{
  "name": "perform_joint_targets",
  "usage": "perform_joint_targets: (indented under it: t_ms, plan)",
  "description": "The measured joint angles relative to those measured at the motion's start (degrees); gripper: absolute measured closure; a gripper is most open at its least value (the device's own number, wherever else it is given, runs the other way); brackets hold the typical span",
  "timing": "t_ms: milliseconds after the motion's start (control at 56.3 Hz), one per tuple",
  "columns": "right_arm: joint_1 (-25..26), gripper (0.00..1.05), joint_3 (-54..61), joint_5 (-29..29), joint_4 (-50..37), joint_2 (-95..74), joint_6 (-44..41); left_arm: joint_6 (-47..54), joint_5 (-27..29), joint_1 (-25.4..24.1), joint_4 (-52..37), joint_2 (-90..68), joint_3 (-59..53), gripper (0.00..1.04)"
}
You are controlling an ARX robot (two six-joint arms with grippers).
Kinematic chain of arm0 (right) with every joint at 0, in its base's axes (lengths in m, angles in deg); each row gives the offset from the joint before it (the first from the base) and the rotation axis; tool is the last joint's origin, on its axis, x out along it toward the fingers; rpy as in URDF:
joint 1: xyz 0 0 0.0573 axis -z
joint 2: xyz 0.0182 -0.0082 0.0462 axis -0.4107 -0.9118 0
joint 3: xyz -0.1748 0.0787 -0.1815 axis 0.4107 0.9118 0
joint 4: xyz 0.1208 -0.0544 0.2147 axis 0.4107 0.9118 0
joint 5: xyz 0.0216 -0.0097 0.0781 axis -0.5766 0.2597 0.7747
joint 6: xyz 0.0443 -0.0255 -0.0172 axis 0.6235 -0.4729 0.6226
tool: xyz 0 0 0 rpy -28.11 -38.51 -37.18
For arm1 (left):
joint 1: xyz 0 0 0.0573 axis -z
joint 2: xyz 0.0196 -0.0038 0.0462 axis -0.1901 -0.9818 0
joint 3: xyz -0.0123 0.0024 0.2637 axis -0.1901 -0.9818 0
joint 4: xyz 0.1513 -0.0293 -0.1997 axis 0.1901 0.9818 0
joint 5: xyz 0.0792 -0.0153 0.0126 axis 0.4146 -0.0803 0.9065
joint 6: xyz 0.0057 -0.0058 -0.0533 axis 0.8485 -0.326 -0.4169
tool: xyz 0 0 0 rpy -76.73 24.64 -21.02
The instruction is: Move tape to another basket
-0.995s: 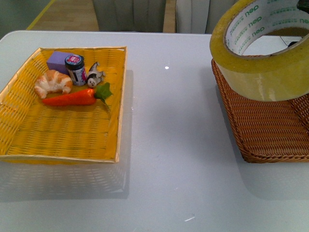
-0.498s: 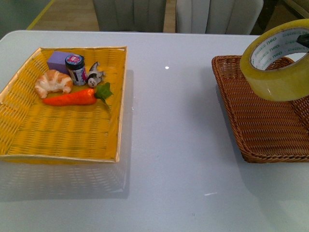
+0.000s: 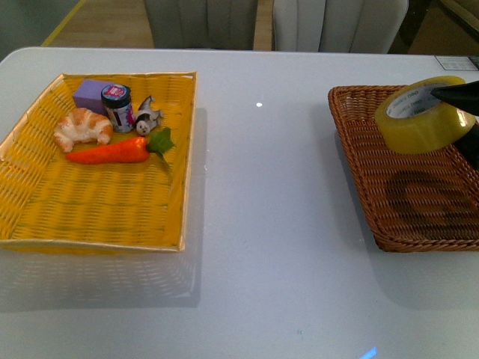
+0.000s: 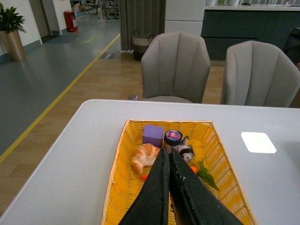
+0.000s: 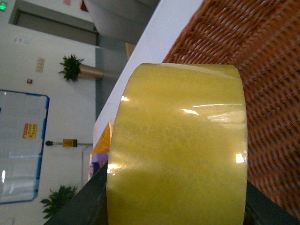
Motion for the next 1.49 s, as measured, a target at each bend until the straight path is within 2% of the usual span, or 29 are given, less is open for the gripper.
perform_joint_targets:
  t_ms: [195,498,817,1137,1208,1244,1493]
  plan:
    - [-0.57,0.59,-8.44,-2.36,3.04,-7.48,0.46,0.00,-0.57,-0.24,4.48,6.40,-1.81,1.03]
    - [-0.83,0.58,-10.62,-3.96,6.58,-10.08,-0.96,0.02,-0.59,-0.24,7.48,12.28,-3.63,1.03]
    - [2.12,0.08,-2.89,-2.19,4.24,-4.57,-1.42,0.02,-0.59,-0.24,13.77,18.62,-3.63,1.03]
    - [6.80,0.09,10.64,4.20,-0.17,14.19,-2.62,0.02,-0.57,-0.24,19.45,24.06,-3.63,1.03]
    - [7.48,0.09,12.04,3.67,2.62,16.55,-3.69,0.02,-0.61,-0.24,26.67,29.53,-3.63,1.03]
    - [7.82,0.09,12.41,3.34,3.54,17.09,-4.02,0.02,-0.57,-0.24,27.58,30.86,-3.63,1.03]
    - [10.03,0.09,18.84,4.85,3.21,29.57,-2.62,0.02,-0.59,-0.31,28.15,32.00,-3.63,1.03]
